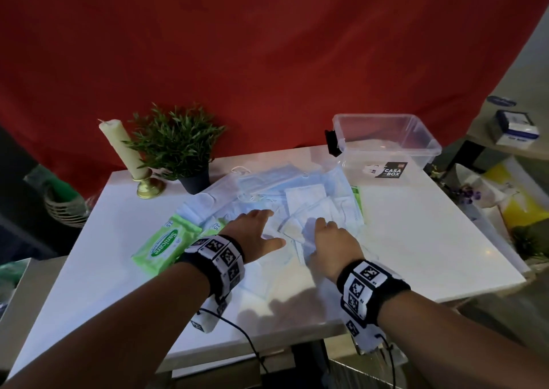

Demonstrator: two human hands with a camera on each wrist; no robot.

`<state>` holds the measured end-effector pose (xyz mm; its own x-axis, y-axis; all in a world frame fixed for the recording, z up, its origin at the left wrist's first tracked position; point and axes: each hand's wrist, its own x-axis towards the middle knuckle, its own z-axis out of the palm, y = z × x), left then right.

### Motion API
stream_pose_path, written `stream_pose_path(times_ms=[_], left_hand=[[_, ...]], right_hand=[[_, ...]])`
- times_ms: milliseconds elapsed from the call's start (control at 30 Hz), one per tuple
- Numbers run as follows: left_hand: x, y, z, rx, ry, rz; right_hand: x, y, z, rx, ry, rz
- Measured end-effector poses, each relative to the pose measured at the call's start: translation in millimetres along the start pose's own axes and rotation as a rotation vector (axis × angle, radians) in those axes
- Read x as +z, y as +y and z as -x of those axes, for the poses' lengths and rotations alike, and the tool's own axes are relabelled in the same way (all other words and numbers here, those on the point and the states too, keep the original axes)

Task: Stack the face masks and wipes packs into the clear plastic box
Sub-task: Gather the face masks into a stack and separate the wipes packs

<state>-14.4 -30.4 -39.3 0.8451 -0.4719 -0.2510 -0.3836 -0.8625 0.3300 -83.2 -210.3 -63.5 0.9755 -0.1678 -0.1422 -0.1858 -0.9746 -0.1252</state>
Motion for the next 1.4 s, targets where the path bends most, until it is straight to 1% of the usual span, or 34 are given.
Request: stream_pose_path(times_ms=[100,200,267,333,400,467,533,600,667,700,767,867,933,1000,1033,1100,1167,1200,1300,1400], left_hand=[[4.0,4.2,-2.6,0.016,-0.009,0.019],[6.5,7.6,-4.7,0.015,-0.013,0.076],[8.2,10.8,-6.4,0.012,-0.005,0.144],[8.0,14.5,-8.8,-0.023,0.000,0.274],[5.6,21.8,-12.5,-0.069,-0.020,0.413],[0.2,32.8,-15.1,-0.099,-0.044,0.575],[-5.5,43.2,-16.8,-0.135,-0.051,0.817],[-11.8,50.7,-17.0,-0.148,-0.054,1.012],[-16.3,53.4,-17.1,-0.133,-0.044,1.082],[-16.9,52.8,-19.0,-0.122,-0.019,1.100],[-21.3,53.4,-18.7,-0.091,0.031,1.100],[-23.1,47.8,-22.2,-0.078,0.102,1.024],[-19.0,37.3,-28.3,-0.121,0.165,0.940],[-16.4,26.7,-31.5,-0.171,0.230,0.846],[-16.4,21.8,-31.2,-0.191,0.252,0.810],[-15.8,11.5,-29.2,-0.219,0.282,0.775],[-11.9,1.5,-27.3,-0.245,0.292,0.825],[-8.8,-2.8,-26.8,-0.266,0.288,0.876],[4.5,-12.5,-25.4,-0.335,0.278,0.945],[19.5,-19.1,-24.5,-0.369,0.238,0.946]], right_hand=[[-5.0,5.1,1.8,0.006,0.056,-0.036],[-17.4,13.1,2.4,0.059,0.092,-0.150],[-28.7,18.4,1.9,0.101,0.152,-0.272],[-42.6,22.0,0.4,0.114,0.244,-0.431],[-57.8,24.0,-2.9,0.081,0.312,-0.671],[-70.8,20.8,-6.7,0.031,0.298,-0.938],[-75.1,16.1,-10.7,-0.001,0.247,-1.145],[-74.8,11.5,-14.9,0.003,0.195,-1.298],[-71.9,7.6,-19.4,0.028,0.124,-1.385],[-68.2,5.5,-23.8,0.052,0.098,-1.384],[-64.6,-0.9,-29.8,0.086,0.032,-1.304],[-56.9,-8.1,-39.0,0.110,-0.083,-1.191],[-57.5,-10.2,-42.3,0.109,-0.091,-1.186],[-56.3,-6.0,-45.7,0.136,-0.056,-1.139],[-52.4,-0.1,-49.2,0.164,-0.027,-1.042],[-44.9,12.0,-51.4,0.217,0.006,-0.738],[-35.2,21.2,-48.7,0.260,-0.037,-0.473],[-30.3,23.7,-46.5,0.277,-0.061,-0.407],[-16.5,24.6,-44.8,0.300,-0.076,-0.331],[-10.1,20.7,-45.3,0.306,-0.040,-0.308]])
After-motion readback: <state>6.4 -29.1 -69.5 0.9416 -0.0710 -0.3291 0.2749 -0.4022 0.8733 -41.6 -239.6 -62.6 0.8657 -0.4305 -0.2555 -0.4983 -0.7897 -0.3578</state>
